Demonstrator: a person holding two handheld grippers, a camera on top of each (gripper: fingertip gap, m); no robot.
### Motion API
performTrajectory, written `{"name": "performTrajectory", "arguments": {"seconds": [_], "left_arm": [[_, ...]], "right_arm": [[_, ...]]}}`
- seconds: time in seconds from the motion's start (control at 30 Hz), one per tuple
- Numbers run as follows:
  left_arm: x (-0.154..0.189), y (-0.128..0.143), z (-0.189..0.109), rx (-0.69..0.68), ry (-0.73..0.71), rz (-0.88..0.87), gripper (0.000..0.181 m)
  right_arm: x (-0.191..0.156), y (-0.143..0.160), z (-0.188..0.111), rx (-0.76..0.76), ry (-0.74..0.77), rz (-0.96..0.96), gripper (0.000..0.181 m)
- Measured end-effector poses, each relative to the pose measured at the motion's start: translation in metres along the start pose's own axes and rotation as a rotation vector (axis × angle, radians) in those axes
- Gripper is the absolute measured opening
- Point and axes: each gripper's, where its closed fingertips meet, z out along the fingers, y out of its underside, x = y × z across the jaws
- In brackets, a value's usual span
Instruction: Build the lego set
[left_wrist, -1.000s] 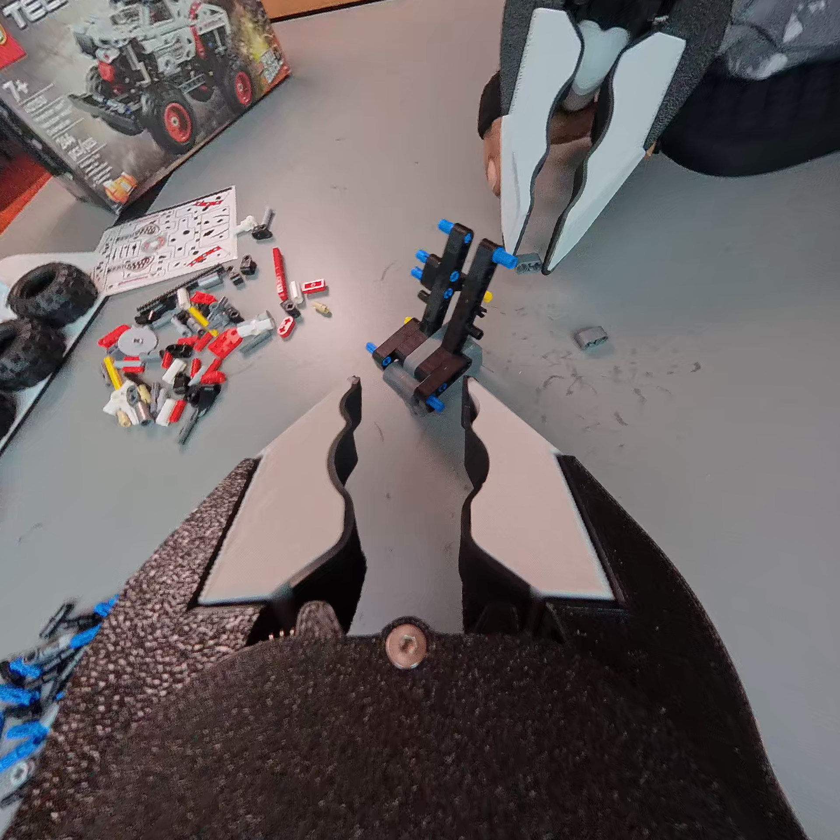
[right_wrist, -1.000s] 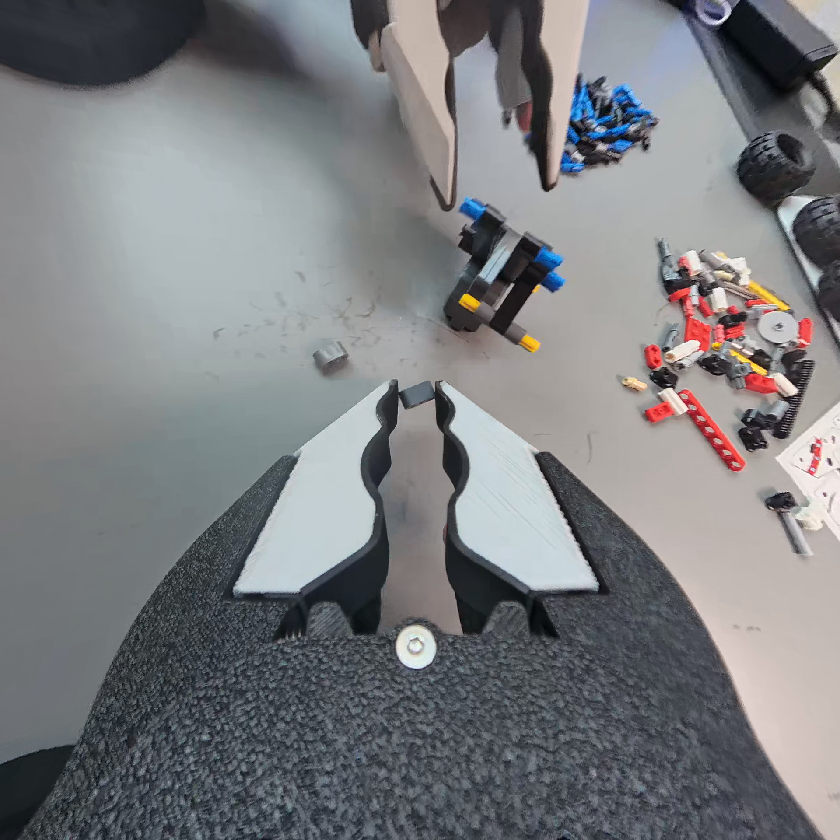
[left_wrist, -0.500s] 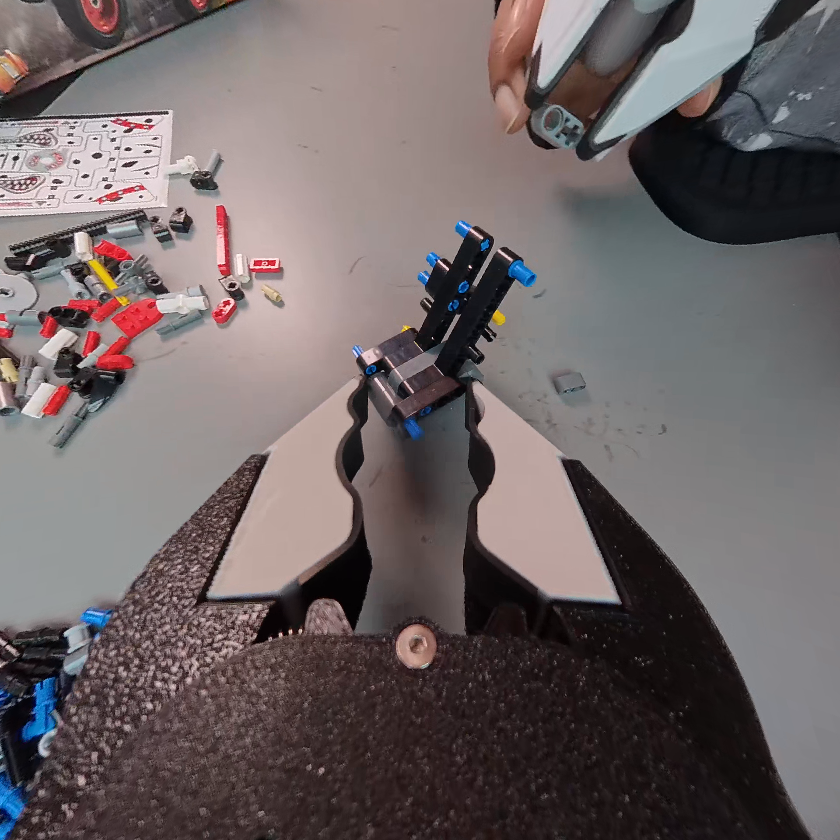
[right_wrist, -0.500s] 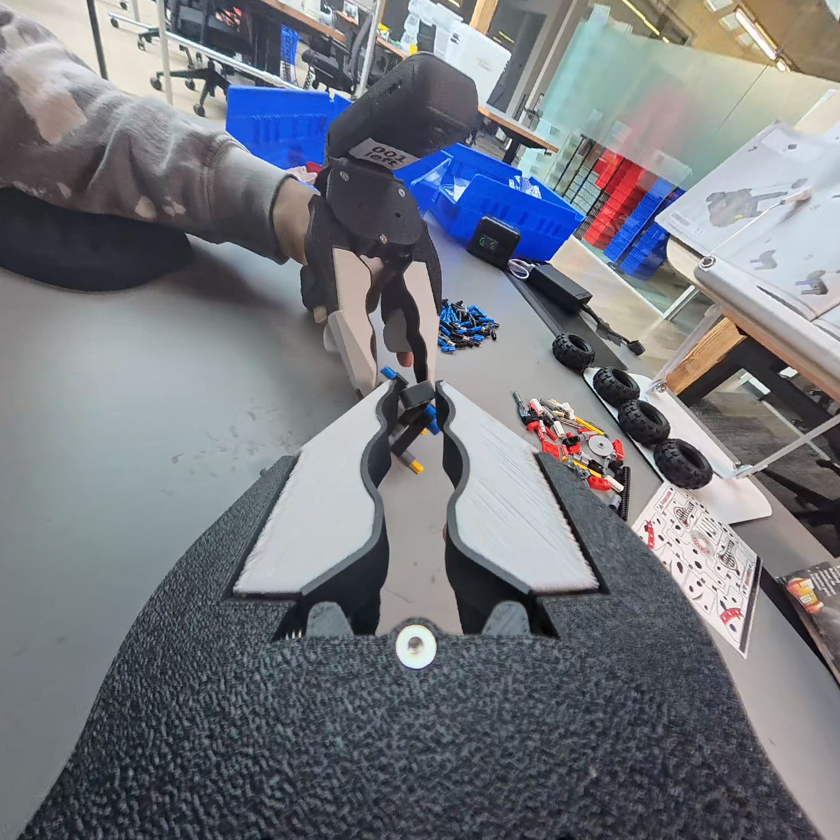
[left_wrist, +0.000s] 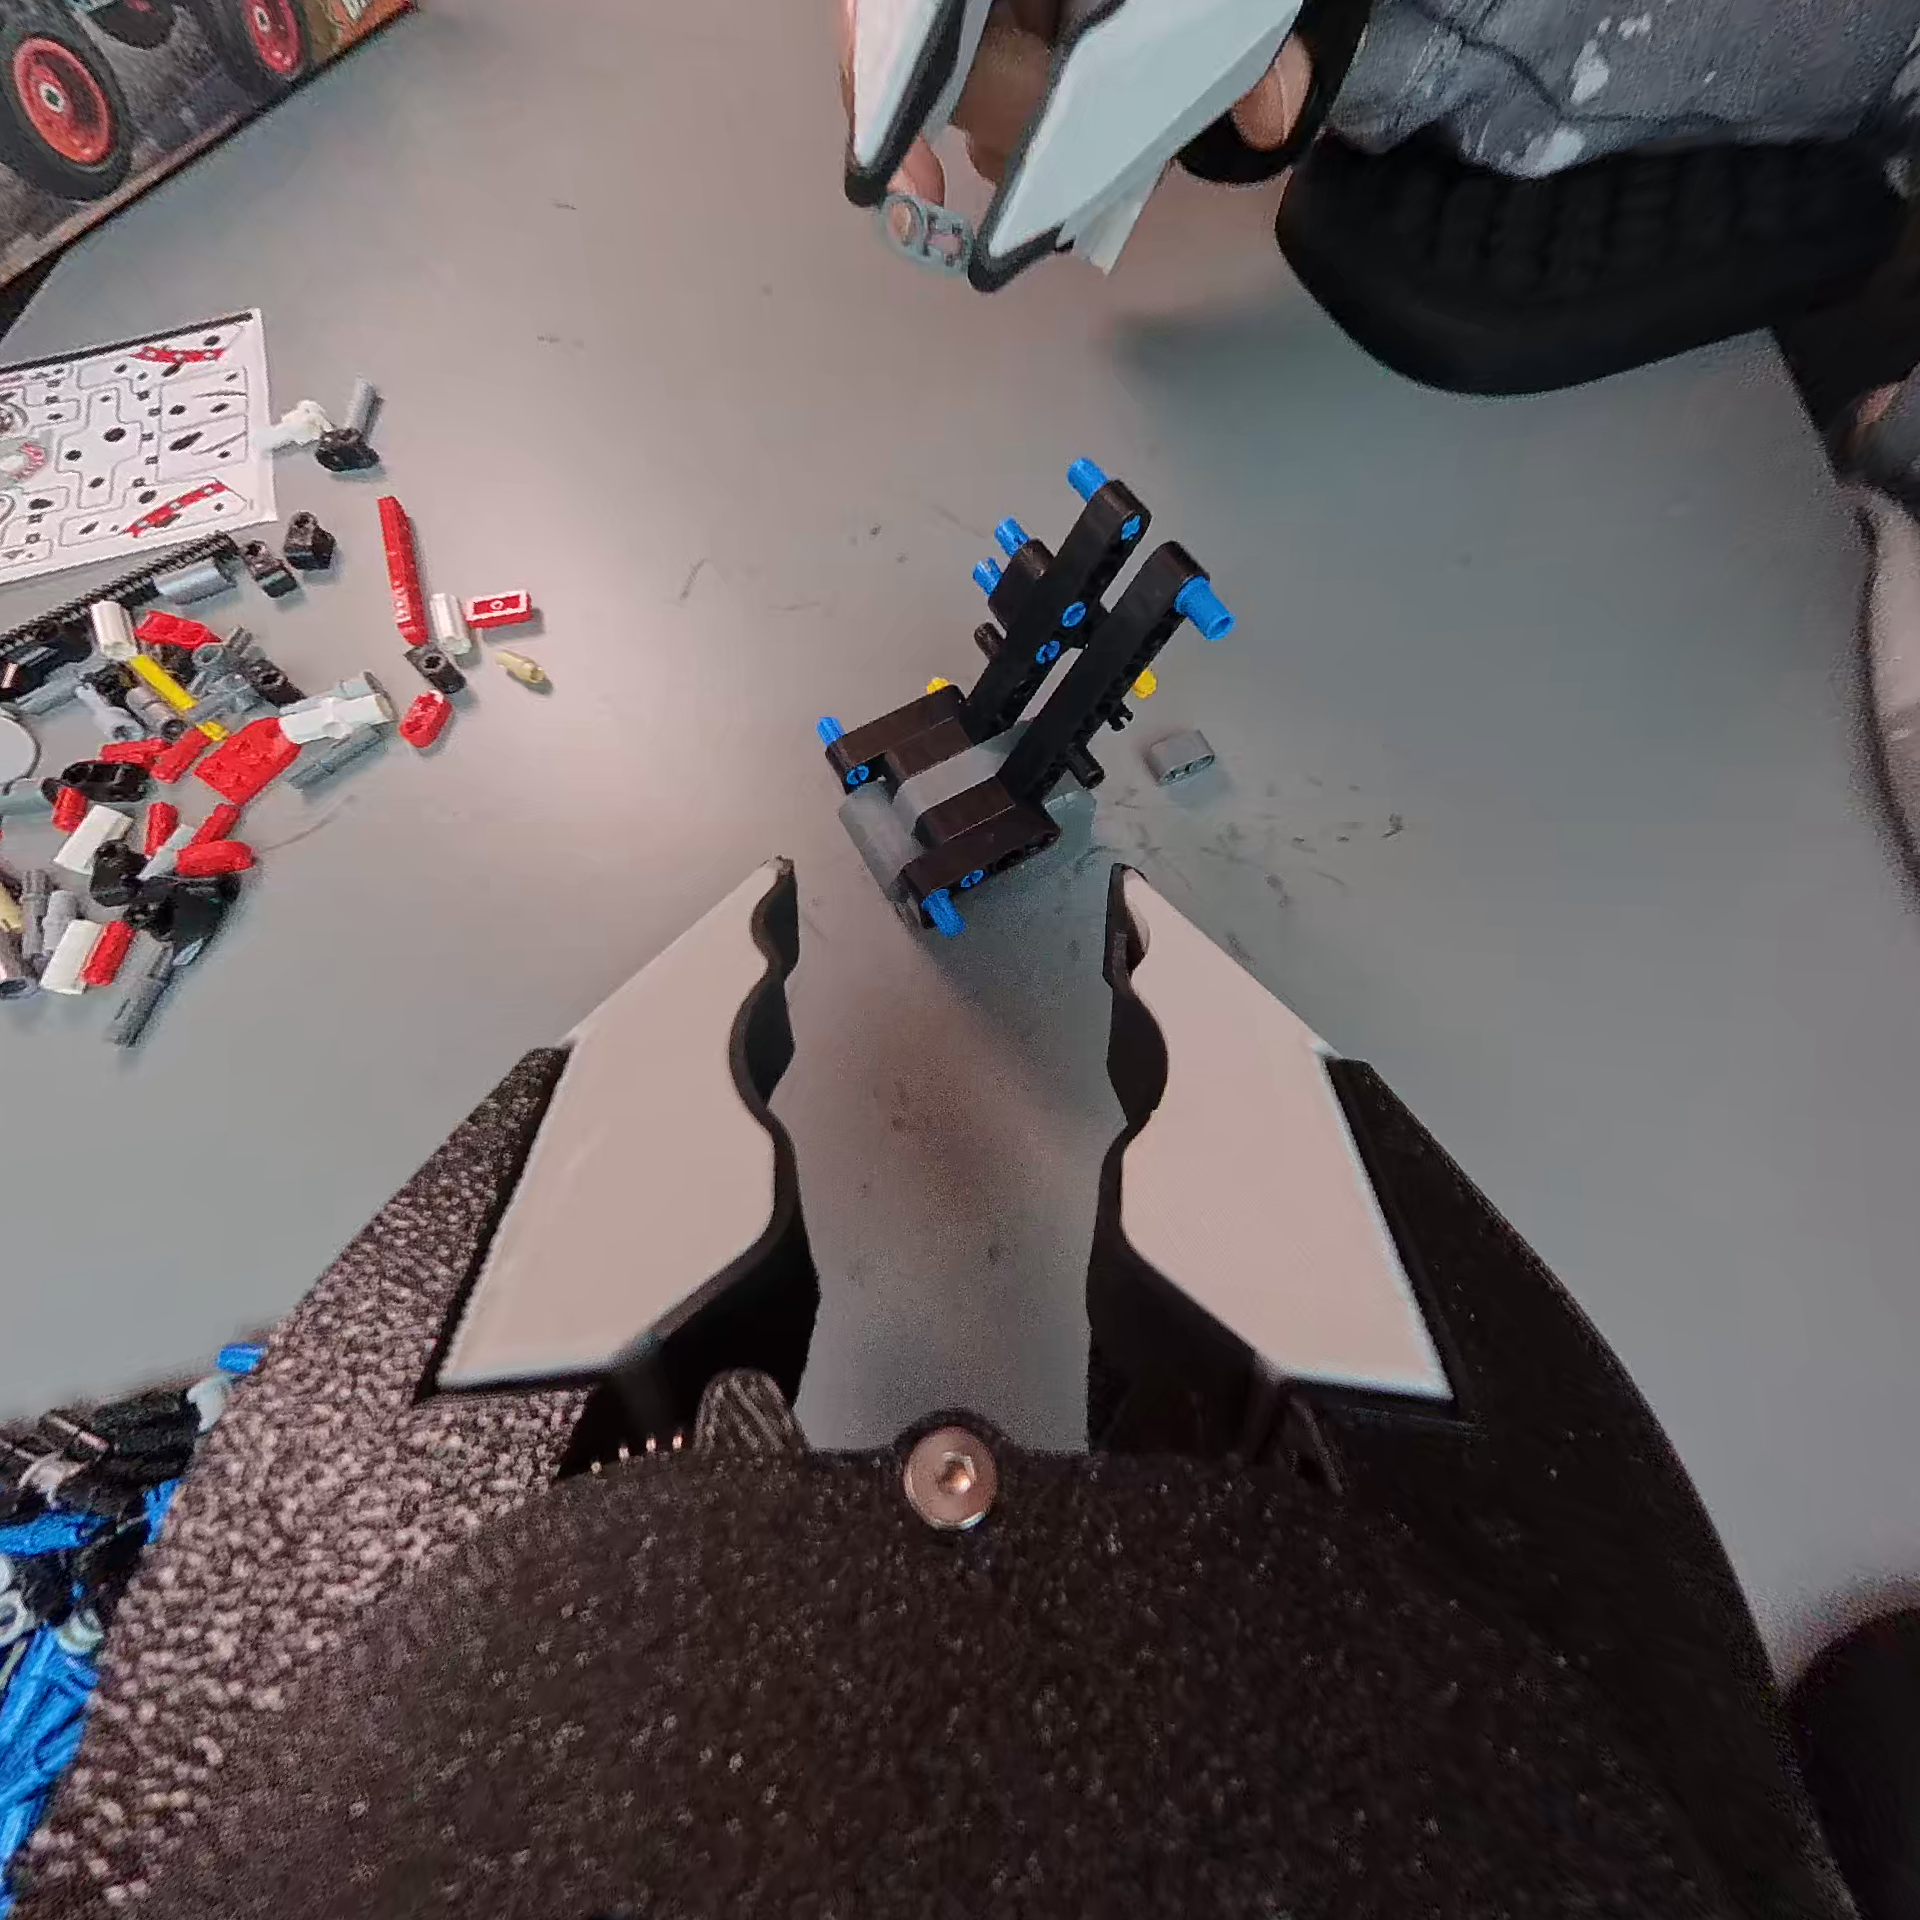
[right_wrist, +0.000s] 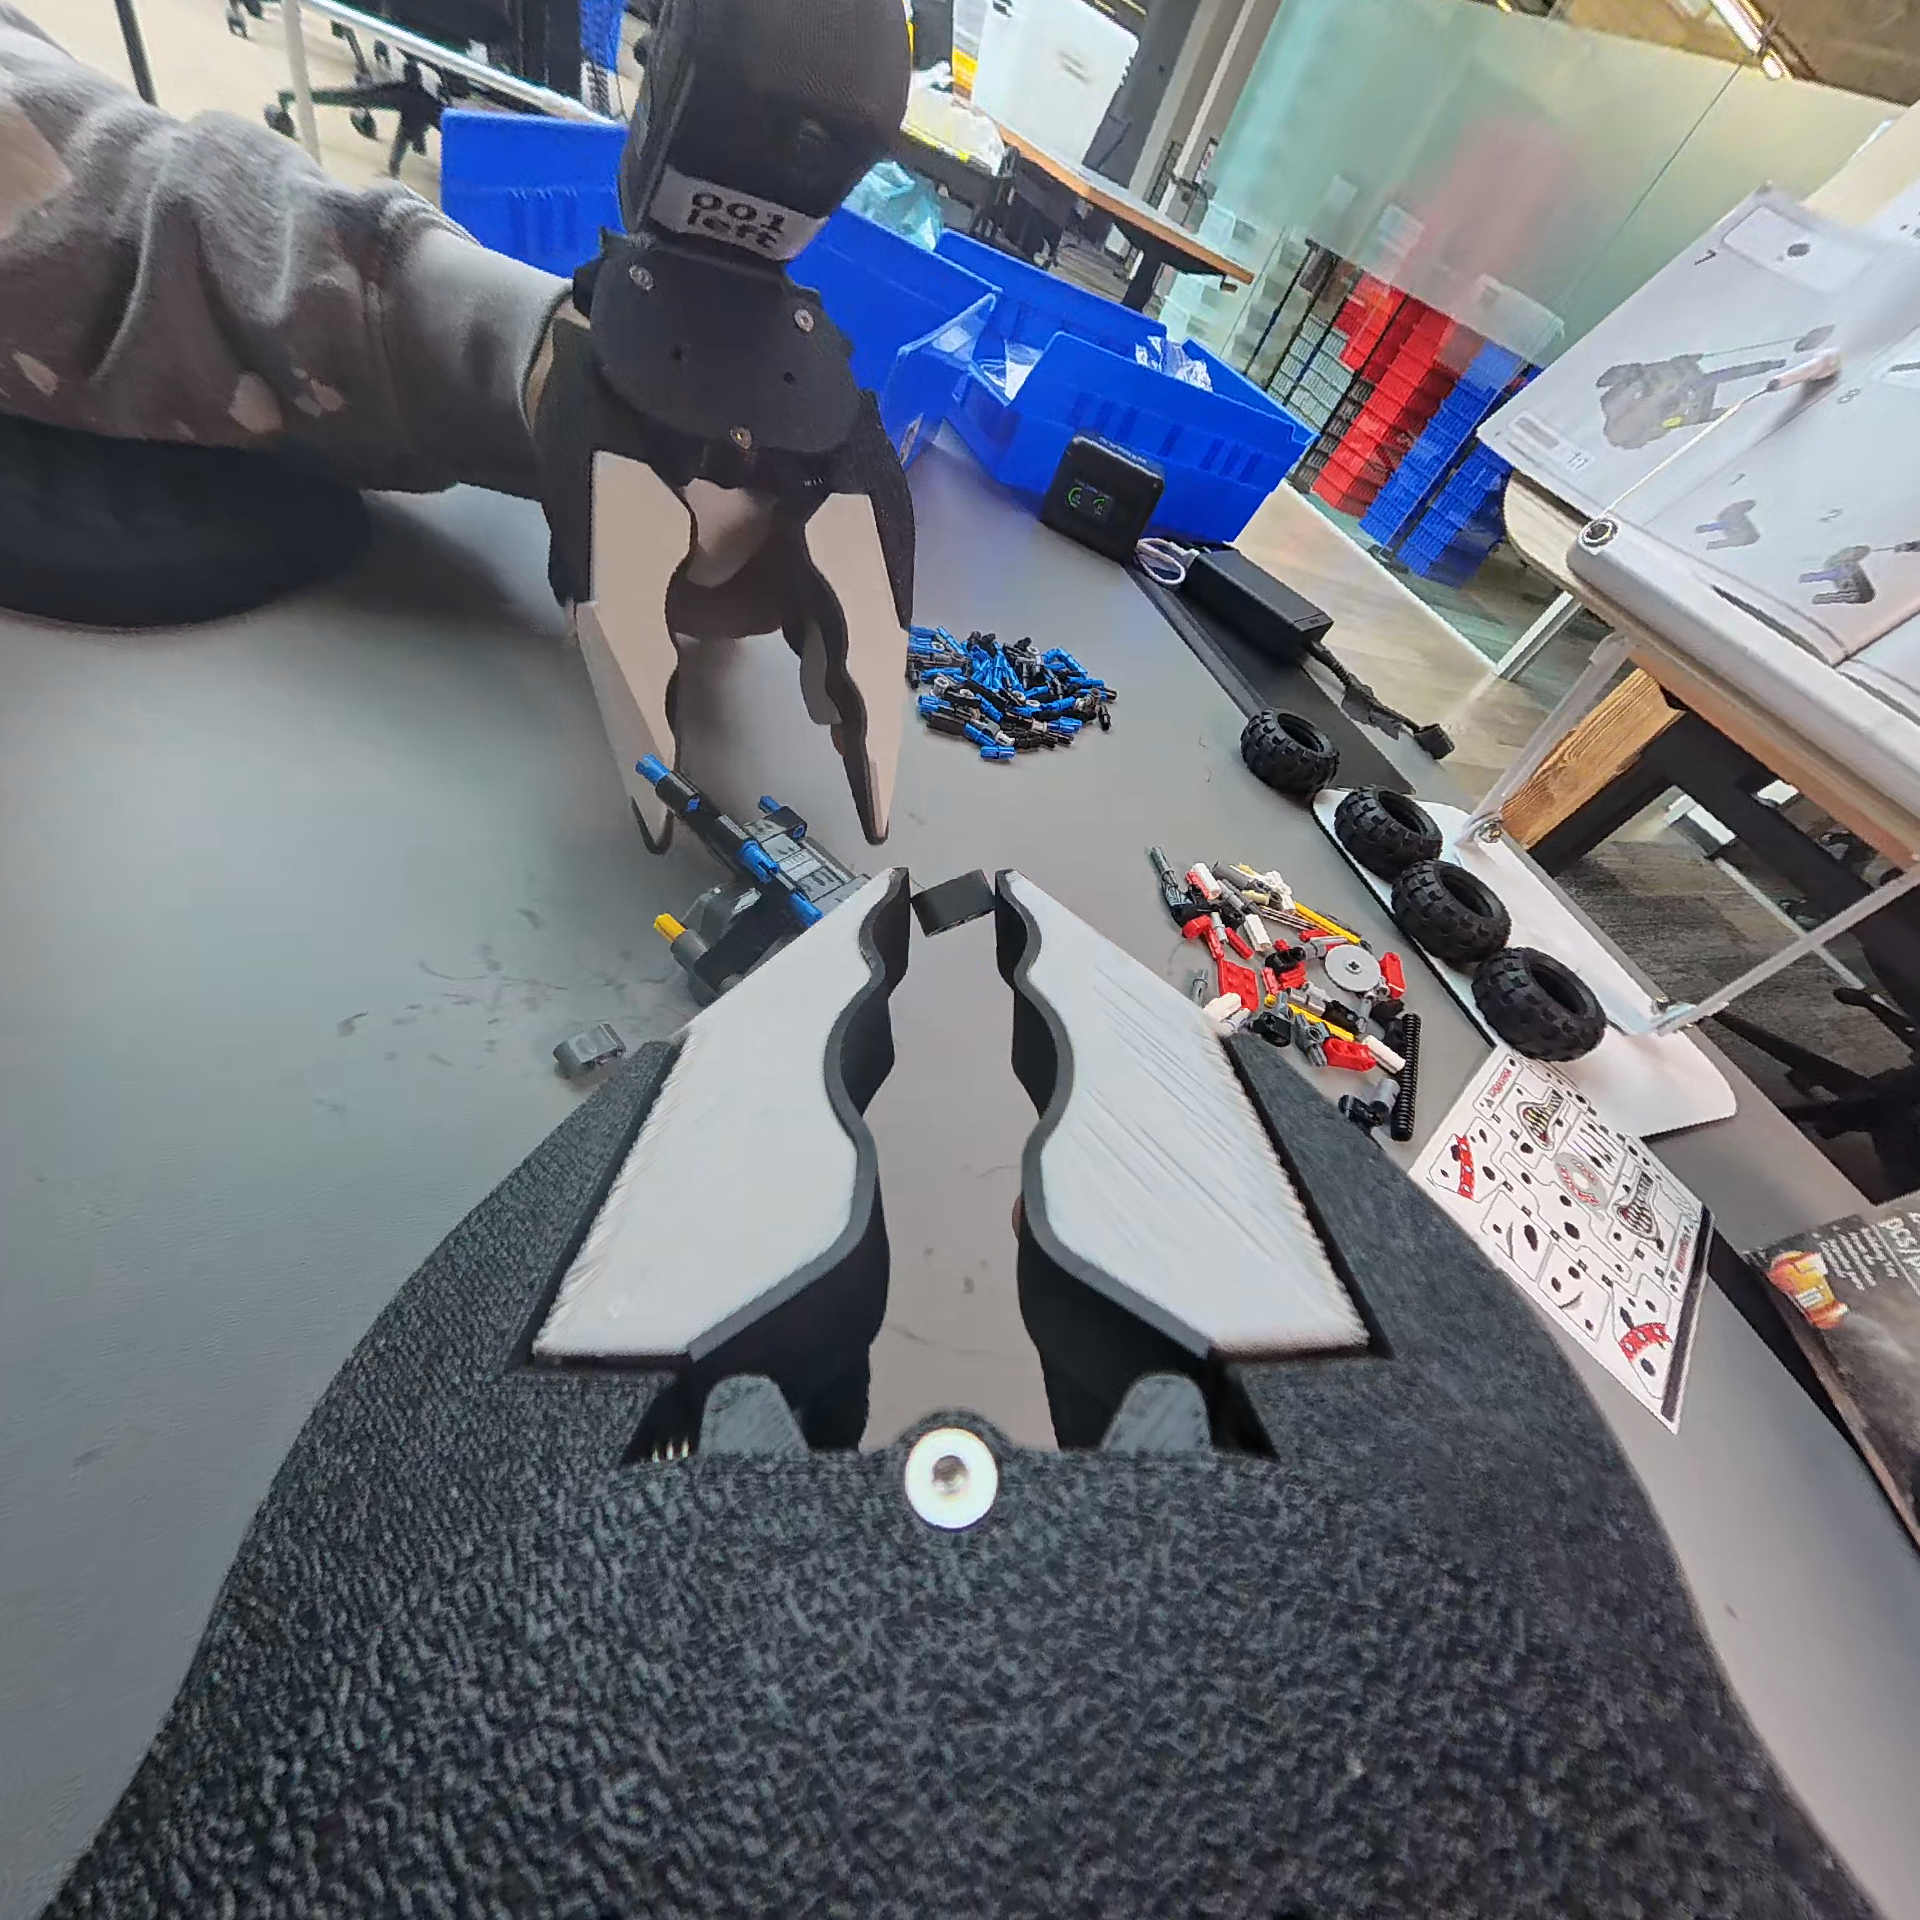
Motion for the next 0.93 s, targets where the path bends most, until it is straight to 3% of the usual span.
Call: {"name": "performTrajectory", "arguments": {"seconds": [0.07, 0.17, 0.27, 0.4, 0.57, 0.7, 0.77, 0.93], "left_arm": [[0.000, -0.012, -0.018, 0.081, 0.002, -0.060, 0.052], [-0.008, -0.047, -0.045, 0.289, -0.002, -0.210, 0.033], [-0.002, -0.083, -0.048, 0.440, 0.080, -0.391, 0.030], [0.009, -0.098, -0.026, 0.453, 0.137, -0.538, 0.030], [0.010, -0.109, -0.023, 0.546, 0.252, -0.754, 0.026], [0.013, -0.106, -0.019, 0.513, 0.265, -0.782, 0.020], [0.014, -0.106, -0.020, 0.510, 0.265, -0.777, 0.008], [0.019, -0.107, -0.022, 0.533, 0.380, -0.872, 0.007]], "right_arm": [[0.001, -0.002, -0.001, 0.007, 0.008, -0.008, 0.016], [-0.001, -0.014, -0.002, 0.059, 0.021, -0.040, 0.016], [-0.005, -0.028, 0.000, 0.104, 0.070, -0.114, 0.016], [-0.008, -0.042, 0.003, 0.134, 0.168, -0.236, 0.016], [-0.018, -0.047, 0.008, 0.128, 0.188, -0.338, 0.016], [-0.021, -0.049, 0.010, 0.121, 0.213, -0.388, 0.016], [-0.023, -0.049, 0.012, 0.111, 0.215, -0.406, 0.015], [-0.026, -0.052, 0.012, 0.139, 0.186, -0.369, 0.013]]}}
